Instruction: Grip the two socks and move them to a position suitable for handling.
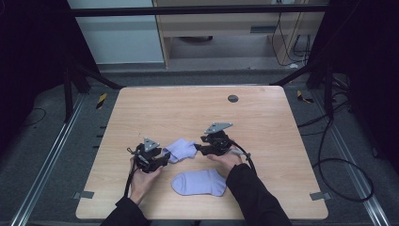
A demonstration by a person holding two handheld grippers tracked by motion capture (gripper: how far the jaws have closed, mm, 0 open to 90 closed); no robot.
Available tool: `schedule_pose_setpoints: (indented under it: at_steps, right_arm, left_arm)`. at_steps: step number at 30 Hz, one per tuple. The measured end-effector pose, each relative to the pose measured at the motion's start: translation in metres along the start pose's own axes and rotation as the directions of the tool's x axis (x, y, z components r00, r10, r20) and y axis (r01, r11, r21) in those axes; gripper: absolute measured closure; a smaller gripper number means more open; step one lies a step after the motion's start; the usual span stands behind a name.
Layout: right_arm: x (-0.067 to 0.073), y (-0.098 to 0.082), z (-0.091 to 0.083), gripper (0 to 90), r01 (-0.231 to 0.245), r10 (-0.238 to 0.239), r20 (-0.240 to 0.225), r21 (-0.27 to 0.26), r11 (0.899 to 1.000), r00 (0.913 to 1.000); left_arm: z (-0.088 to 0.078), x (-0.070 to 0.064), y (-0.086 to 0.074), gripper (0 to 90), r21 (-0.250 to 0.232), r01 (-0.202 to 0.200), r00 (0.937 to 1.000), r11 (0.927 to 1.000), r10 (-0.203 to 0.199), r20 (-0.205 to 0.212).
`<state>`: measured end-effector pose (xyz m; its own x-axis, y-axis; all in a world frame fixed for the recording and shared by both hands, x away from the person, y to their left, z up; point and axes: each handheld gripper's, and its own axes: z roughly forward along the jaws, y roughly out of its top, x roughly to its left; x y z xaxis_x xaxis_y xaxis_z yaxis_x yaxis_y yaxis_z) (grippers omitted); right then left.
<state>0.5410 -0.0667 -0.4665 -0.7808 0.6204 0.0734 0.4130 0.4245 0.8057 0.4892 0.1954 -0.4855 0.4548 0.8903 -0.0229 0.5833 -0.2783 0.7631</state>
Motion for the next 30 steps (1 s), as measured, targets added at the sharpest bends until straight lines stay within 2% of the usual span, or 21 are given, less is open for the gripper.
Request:
schedule_pose_setpoints:
  at_steps: [10,15,20,21,26,28,29,30]
  right_arm:
    - [0.011,-0.002,0.024,53.6,0.044,-0.041,-0.039,0.087,0.995,0.9984]
    - [0.02,-0.004,0.036,55.5,0.098,-0.091,-0.053,0.138,0.986,0.9944]
    - [0.025,-0.006,0.042,65.2,0.119,-0.113,-0.044,0.183,0.976,0.9926]
    - [0.025,-0.006,0.042,73.0,0.13,-0.125,-0.038,0.189,0.973,0.9915]
    - [0.026,-0.004,0.039,81.8,0.126,-0.121,-0.037,0.217,0.968,0.9919]
    - [0.026,-0.004,0.033,82.5,0.093,-0.084,-0.051,0.206,0.974,0.9951]
    - [0.026,-0.004,0.033,82.5,0.093,-0.084,-0.051,0.206,0.974,0.9951]
    - [0.026,-0.003,0.025,82.6,0.076,-0.066,-0.059,0.181,0.98,0.9961]
  left_arm:
    - [0.009,-0.008,-0.005,57.2,0.05,-0.044,0.999,0.9977,0.045,-0.004]
    - [0.011,-0.008,-0.007,60.5,0.059,-0.056,0.9984,0.9967,0.056,-0.005]
    - [0.012,-0.009,-0.007,64.6,0.053,-0.063,0.998,0.9966,0.063,0.004]
    - [0.012,-0.009,-0.007,66.2,0.053,-0.065,0.9979,0.9965,0.064,0.004]
    - [0.012,-0.01,-0.007,71.6,0.052,-0.074,0.9973,0.9959,0.073,0.006]
    - [0.012,-0.01,-0.007,76.4,0.052,-0.081,0.9967,0.9953,0.081,0.008]
    - [0.012,-0.01,-0.007,76.4,0.054,-0.086,0.9963,0.9948,0.086,0.008]
    - [0.011,-0.01,-0.007,81.0,0.06,-0.087,0.9962,0.9944,0.086,0.011]
